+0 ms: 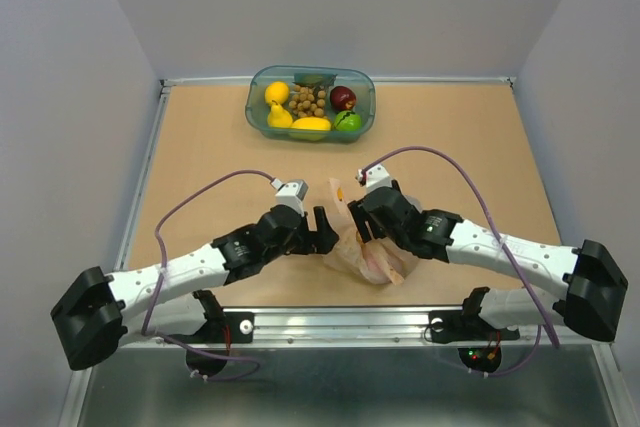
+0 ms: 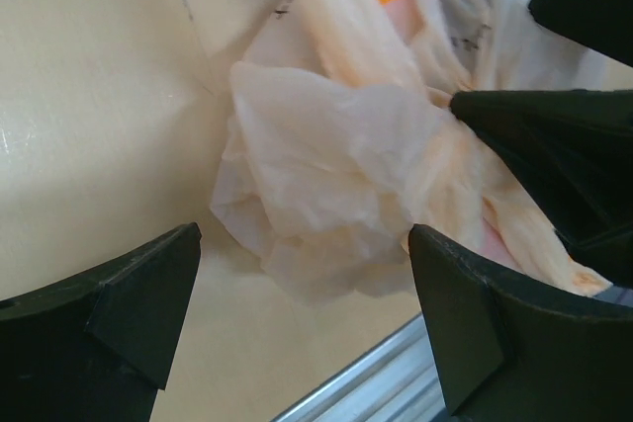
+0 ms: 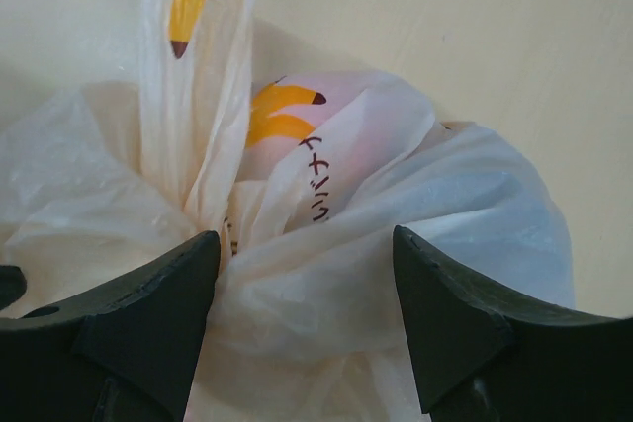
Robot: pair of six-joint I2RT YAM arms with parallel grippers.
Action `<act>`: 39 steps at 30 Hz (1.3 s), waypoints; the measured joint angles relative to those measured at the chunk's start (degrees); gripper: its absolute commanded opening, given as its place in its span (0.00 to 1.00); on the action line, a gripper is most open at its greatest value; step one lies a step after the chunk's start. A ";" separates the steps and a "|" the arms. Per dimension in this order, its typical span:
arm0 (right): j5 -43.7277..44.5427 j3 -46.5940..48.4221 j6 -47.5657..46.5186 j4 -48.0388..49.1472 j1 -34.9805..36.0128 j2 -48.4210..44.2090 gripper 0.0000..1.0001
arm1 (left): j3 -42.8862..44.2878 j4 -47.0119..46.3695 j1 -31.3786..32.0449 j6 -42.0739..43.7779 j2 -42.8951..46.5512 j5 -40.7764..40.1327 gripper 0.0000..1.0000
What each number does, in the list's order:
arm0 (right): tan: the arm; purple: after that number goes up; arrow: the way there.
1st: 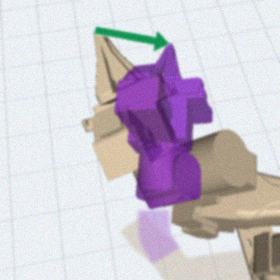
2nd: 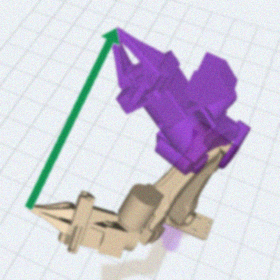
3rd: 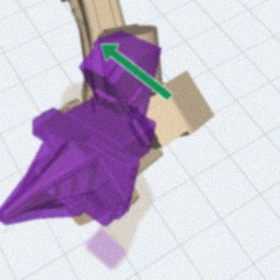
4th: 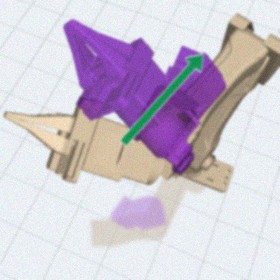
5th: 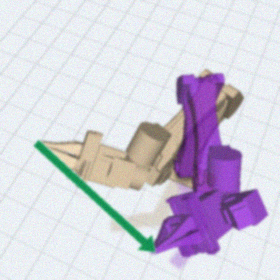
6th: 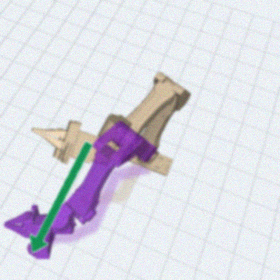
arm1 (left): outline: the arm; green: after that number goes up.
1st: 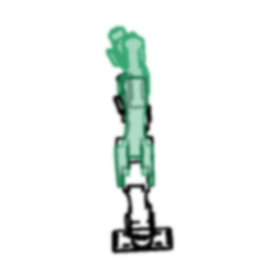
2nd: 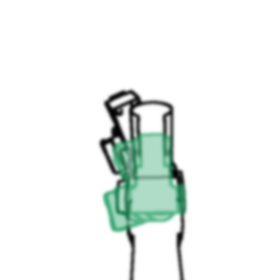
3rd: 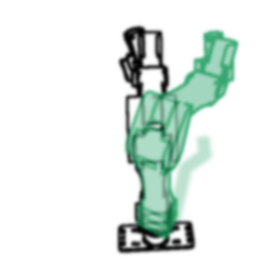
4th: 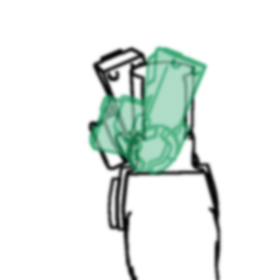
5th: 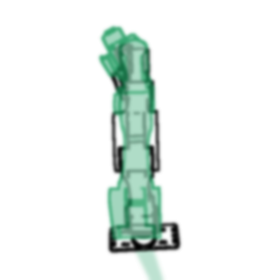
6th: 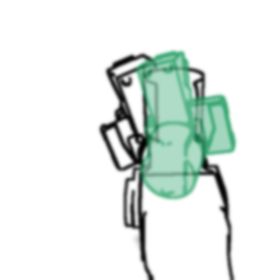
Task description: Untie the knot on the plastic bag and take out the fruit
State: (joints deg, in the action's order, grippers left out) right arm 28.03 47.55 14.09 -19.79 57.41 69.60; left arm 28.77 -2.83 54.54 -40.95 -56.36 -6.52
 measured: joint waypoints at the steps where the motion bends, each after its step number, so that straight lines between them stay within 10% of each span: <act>1: -0.09 -0.79 0.37 -0.37 -0.44 -0.02 0.72 | 0.22 -0.42 0.68 -0.42 -1.57 -1.31 0.95; 9: -3.65 -1.53 2.60 -1.27 -0.87 0.37 0.33 | 1.29 -7.76 3.80 -3.48 -11.61 -5.53 0.79; 12: -5.22 -1.53 3.48 -1.31 -0.87 1.31 0.01 | 2.49 -10.10 4.33 -4.52 -14.01 -5.51 0.54; 15: -6.05 -1.53 4.76 -1.33 -0.92 1.33 0.01 | 2.99 -12.39 4.70 -4.98 -15.12 -5.49 0.00; 24: -2.99 -3.37 10.88 -1.51 -6.40 -4.52 0.01 | 3.28 -9.62 2.14 -4.70 -12.13 -12.09 0.00; 36: -3.76 -5.38 19.93 1.31 -20.00 -20.65 0.01 | 3.28 -5.92 -20.22 -3.23 -2.91 -7.43 0.00; 39: -3.52 -5.20 17.33 -0.24 -22.36 -21.99 0.20 | 3.28 -4.90 -22.88 -2.62 -3.02 -7.67 0.00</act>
State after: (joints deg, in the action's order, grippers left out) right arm 24.51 42.35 31.42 -20.03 35.05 47.62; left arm 32.05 -7.73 31.66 -43.57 -59.37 -14.20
